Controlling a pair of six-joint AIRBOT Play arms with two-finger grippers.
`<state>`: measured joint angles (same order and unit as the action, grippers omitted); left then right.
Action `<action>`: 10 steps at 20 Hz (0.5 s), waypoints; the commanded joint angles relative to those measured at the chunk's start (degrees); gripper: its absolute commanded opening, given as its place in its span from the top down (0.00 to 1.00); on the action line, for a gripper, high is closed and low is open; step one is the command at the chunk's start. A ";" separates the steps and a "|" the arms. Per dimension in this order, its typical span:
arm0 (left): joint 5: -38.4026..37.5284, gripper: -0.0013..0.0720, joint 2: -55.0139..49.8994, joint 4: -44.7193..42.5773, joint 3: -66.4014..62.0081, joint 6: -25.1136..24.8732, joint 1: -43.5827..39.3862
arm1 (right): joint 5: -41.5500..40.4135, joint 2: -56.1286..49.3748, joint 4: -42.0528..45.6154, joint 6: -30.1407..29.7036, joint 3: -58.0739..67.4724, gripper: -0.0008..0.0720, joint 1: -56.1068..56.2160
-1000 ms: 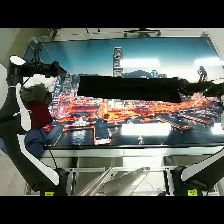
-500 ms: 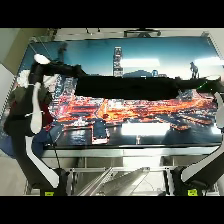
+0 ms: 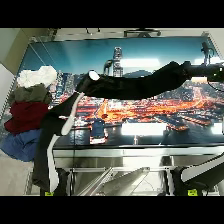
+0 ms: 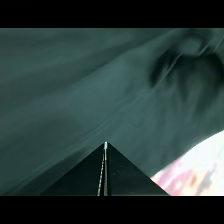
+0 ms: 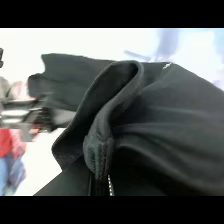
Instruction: Fold the shirts.
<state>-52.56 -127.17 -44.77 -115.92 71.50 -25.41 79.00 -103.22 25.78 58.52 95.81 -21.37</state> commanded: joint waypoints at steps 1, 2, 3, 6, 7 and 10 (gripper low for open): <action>3.89 0.95 -4.61 0.09 -5.75 4.48 -5.18 | 5.62 1.62 -0.59 1.46 0.28 0.95 -0.09; 5.51 0.95 -4.61 1.40 -4.94 4.63 -5.57 | 6.51 1.95 -0.57 1.55 0.28 0.95 -0.09; 7.08 0.95 -4.52 4.28 -3.80 4.59 -5.68 | 7.08 2.43 -0.66 1.57 0.28 0.95 -0.07; 9.14 0.95 -4.61 8.22 -1.38 4.57 -5.57 | 8.70 4.22 -4.81 1.57 0.28 0.95 0.04; 9.05 0.95 -4.68 9.01 -1.09 4.57 -5.57 | 9.01 5.03 -6.49 1.55 0.28 0.95 0.22; 9.31 0.95 -4.90 10.43 -1.11 4.52 -6.10 | 8.90 6.91 -6.97 1.55 0.28 0.95 1.55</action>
<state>-44.27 -131.66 -36.97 -117.38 75.83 -30.94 86.96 -97.93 20.64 60.01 96.05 -20.71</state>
